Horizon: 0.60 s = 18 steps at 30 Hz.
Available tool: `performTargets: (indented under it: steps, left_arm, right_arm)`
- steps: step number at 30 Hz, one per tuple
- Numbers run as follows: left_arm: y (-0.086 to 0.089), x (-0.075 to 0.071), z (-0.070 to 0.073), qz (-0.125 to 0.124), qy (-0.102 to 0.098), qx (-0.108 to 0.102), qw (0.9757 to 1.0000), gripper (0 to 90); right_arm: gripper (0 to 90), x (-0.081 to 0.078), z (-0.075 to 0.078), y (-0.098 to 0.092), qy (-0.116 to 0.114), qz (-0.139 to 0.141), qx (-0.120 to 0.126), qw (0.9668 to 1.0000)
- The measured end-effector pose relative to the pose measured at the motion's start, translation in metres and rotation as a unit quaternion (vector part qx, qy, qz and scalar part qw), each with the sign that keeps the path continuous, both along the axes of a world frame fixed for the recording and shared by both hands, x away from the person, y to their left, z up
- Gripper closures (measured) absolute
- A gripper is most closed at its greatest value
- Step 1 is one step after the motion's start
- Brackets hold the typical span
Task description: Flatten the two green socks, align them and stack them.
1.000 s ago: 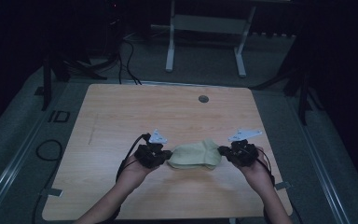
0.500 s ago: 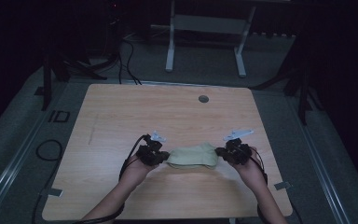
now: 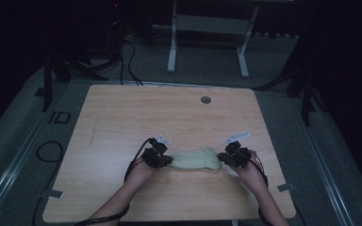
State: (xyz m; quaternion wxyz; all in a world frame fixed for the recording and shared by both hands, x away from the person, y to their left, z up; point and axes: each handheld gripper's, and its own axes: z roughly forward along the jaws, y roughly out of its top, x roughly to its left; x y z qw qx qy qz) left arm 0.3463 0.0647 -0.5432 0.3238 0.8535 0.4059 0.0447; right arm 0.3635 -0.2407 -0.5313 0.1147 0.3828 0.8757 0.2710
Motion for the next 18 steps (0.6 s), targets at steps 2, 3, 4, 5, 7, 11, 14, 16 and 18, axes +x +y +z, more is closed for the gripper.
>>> performTargets:
  steps: [2, 3, 4, 5, 7, 11, 14, 16, 18]
  left_arm:
    - [0.001, 0.002, -0.001, 0.001, 0.007, -0.004, 1.0000, 87.0]
    - [0.001, 0.003, -0.002, 0.000, 0.009, -0.004, 0.9999, 86.9]
    - [0.001, 0.003, -0.002, 0.000, 0.009, -0.004, 0.9999, 86.8]
    - [0.002, 0.003, -0.002, -0.005, 0.015, -0.008, 0.9998, 86.8]
    - [0.004, 0.002, 0.003, -0.002, 0.007, -0.011, 0.9999, 77.2]
    - [0.009, -0.003, 0.022, 0.008, -0.025, -0.020, 0.9995, 67.0]
    - [0.004, -0.008, 0.032, 0.000, -0.040, -0.028, 0.9988, 73.1]
    - [-0.006, -0.013, 0.035, -0.014, -0.049, -0.023, 0.9984, 82.0]
    - [-0.016, -0.015, 0.030, -0.022, -0.052, -0.012, 0.9983, 85.2]
  right_arm:
    - [84.6, 0.001, -0.002, 0.000, 0.000, -0.002, 0.002, 1.0000]
    - [84.4, 0.001, -0.003, 0.000, 0.000, -0.002, 0.002, 1.0000]
    - [84.4, 0.001, -0.003, 0.000, 0.000, -0.002, 0.002, 1.0000]
    - [84.0, 0.002, -0.003, 0.000, 0.001, -0.003, 0.003, 1.0000]
    - [82.2, 0.002, -0.004, 0.000, 0.001, -0.003, 0.003, 1.0000]
    - [76.1, -0.001, 0.007, -0.001, -0.011, -0.005, 0.013, 0.9998]
    - [74.9, -0.010, 0.021, 0.004, -0.032, 0.004, 0.027, 0.9991]
    - [80.7, -0.016, 0.026, 0.012, -0.041, 0.017, 0.029, 0.9986]
    - [80.6, -0.020, 0.026, 0.019, -0.041, 0.028, 0.030, 0.9983]
